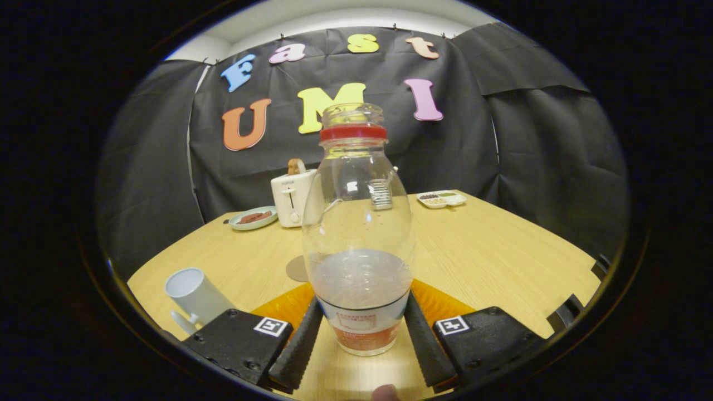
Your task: Take the bottle from table, then pour the juice into the cup, finally place the bottle on the coaster
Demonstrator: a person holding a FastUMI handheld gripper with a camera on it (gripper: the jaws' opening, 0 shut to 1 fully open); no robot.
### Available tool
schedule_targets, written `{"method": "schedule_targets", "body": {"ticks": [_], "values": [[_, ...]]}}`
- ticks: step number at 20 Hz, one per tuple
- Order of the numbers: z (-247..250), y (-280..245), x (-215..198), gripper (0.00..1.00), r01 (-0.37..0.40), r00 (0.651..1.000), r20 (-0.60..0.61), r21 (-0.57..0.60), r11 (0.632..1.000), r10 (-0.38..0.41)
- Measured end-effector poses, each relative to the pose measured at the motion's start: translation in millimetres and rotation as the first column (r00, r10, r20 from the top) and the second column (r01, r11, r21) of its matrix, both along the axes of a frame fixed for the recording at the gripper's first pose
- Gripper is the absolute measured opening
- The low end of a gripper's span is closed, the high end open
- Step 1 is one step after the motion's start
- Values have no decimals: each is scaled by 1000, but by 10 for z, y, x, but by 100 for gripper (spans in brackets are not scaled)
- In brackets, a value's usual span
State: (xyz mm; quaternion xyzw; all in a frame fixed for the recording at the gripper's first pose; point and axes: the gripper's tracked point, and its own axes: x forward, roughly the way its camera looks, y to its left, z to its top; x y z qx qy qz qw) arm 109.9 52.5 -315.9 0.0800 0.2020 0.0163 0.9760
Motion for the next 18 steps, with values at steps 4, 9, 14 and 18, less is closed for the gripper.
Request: {"method": "schedule_targets", "body": {"ticks": [4,9,14,18], "values": [[182,-15,26,80,-7,1000,30,-83,996,10],[389,11,164,78,-52,995,66,-311,949,76],[557,86,307,78,-72,981,104,-585,808,163],[543,225,398,78,-80,965,106,-751,656,238]]}}
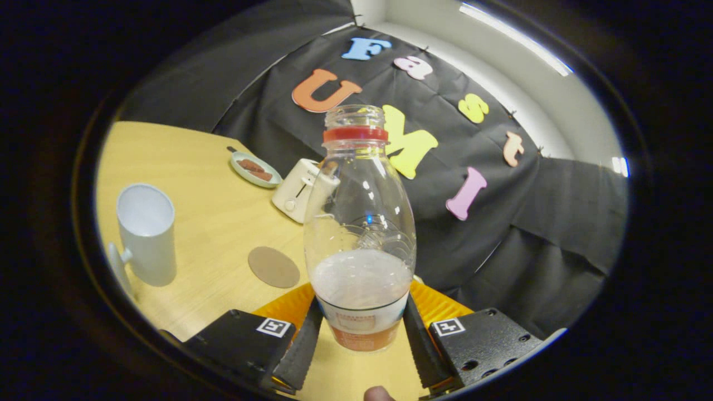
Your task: Take the bottle from table, then pour the juice into the cup, finally place the bottle on the coaster
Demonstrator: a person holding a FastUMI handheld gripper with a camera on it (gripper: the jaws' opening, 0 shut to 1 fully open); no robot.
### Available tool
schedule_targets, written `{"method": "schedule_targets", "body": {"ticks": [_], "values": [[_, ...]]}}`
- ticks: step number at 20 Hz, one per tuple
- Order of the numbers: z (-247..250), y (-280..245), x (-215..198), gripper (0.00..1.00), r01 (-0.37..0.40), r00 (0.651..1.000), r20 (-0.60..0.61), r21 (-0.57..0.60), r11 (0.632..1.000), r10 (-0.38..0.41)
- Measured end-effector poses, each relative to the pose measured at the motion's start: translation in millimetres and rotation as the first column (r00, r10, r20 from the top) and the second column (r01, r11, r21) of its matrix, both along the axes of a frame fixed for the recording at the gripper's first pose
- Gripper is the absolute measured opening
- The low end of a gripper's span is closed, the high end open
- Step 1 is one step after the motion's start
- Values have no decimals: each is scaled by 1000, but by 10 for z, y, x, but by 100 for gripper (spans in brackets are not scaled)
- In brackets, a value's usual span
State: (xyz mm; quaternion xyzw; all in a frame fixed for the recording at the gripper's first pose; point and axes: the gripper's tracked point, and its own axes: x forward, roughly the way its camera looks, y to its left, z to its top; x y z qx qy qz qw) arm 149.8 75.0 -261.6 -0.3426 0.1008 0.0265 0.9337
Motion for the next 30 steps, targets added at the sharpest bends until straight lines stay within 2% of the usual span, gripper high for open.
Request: {"method": "schedule_targets", "body": {"ticks": [3,6,9,16,30], "values": [[-20,148,43,78,-44,998,32,-159,986,50],[-58,259,46,77,-87,993,53,-304,949,108],[-78,339,26,77,-116,986,61,-401,909,153],[-77,452,-12,77,-150,972,67,-557,817,224],[104,478,-44,77,-164,957,47,-726,668,286]]}}
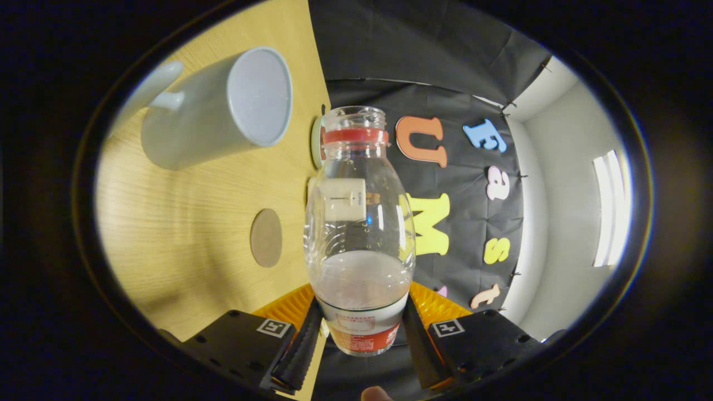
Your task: Take the bottle from table, then pour the juice into the cup, finally place the bottle on the coaster
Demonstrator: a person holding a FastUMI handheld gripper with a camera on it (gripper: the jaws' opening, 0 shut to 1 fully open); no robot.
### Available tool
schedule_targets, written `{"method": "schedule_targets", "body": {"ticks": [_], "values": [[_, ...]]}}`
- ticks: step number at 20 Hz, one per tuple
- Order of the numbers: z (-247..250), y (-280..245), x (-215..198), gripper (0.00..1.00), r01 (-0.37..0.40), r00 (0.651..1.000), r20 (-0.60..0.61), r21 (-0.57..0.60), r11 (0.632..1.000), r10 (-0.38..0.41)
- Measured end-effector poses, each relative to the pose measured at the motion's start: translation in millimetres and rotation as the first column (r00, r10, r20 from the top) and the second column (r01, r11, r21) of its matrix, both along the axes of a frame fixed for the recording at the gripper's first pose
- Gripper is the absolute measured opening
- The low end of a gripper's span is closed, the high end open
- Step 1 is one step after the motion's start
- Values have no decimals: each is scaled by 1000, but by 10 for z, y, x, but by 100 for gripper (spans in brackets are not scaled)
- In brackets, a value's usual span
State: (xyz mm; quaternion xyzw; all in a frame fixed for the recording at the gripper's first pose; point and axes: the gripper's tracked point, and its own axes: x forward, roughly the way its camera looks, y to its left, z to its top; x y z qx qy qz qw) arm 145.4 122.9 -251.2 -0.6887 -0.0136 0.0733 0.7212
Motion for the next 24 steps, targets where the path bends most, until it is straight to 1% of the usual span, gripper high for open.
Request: {"method": "schedule_targets", "body": {"ticks": [3,8,17,24], "values": [[17,-16,7,77,5,1000,1,-21,1000,-5],[107,-3,20,77,-14,999,29,-86,996,17],[177,14,34,77,-23,999,31,-140,990,27],[235,7,66,77,-30,999,40,-160,987,37]]}}
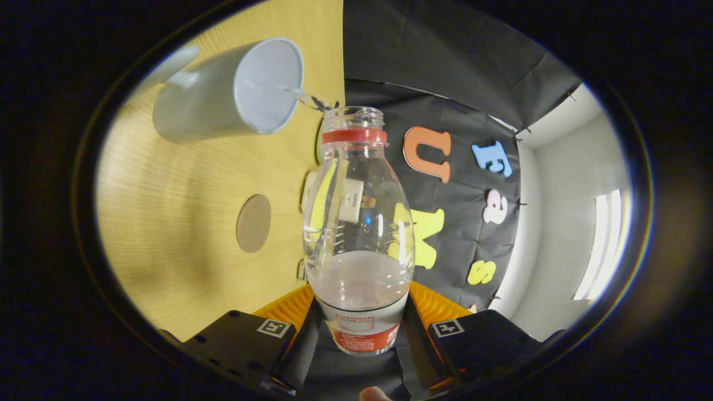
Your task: Take the bottle from table, then pour the juice into the cup, finally place the bottle on the coaster
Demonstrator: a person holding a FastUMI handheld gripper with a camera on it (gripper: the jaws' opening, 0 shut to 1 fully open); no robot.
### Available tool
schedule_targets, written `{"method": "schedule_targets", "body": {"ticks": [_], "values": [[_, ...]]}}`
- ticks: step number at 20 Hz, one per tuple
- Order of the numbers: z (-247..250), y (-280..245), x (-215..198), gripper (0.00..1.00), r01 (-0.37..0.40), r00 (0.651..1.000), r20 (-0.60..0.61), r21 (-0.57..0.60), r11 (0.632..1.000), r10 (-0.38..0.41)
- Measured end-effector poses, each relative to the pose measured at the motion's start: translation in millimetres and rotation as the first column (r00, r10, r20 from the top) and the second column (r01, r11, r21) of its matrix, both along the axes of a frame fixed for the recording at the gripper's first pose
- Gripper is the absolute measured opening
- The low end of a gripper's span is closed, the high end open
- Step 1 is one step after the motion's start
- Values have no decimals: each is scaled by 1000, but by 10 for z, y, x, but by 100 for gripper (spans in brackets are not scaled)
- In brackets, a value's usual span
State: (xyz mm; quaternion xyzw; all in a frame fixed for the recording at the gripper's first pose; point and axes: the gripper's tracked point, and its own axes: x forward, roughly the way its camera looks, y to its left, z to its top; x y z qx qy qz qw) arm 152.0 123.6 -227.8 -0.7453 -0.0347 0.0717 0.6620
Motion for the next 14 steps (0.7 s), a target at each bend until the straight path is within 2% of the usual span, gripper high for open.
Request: {"method": "schedule_targets", "body": {"ticks": [14], "values": [[223,5,23,77,-8,1000,27,-56,998,10]]}}
